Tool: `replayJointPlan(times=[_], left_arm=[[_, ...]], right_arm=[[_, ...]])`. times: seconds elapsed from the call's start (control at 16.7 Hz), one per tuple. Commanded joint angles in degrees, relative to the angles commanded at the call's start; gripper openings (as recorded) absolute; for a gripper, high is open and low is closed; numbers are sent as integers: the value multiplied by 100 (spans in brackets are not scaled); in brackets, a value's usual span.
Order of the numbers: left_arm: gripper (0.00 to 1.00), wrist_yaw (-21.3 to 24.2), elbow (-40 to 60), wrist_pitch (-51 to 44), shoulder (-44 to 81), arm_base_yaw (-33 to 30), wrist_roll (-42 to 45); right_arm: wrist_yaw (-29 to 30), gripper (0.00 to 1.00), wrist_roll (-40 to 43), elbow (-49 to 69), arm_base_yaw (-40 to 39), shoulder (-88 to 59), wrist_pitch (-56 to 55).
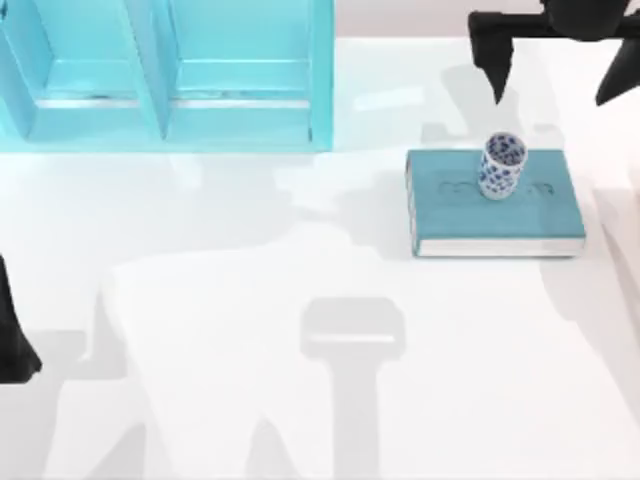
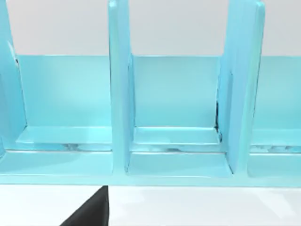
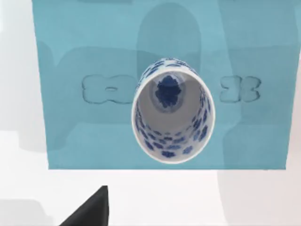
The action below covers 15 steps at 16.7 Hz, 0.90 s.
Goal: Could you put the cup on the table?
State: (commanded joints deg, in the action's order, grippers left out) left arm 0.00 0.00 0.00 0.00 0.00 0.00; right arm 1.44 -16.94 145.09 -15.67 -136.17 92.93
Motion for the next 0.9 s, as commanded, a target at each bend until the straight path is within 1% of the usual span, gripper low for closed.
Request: replayJointPlan(times=[0.48,0.66,0.9], left_arm=[[100,0,0,0,0,0,0],[100,0,0,0,0,0,0],[100,0,0,0,0,0,0]], right_arm=[[3,100,8,-53,24,-47,-58],[5,100,18,-640,17,33,-603],[4,100,15,-1992,15,168,-1737]])
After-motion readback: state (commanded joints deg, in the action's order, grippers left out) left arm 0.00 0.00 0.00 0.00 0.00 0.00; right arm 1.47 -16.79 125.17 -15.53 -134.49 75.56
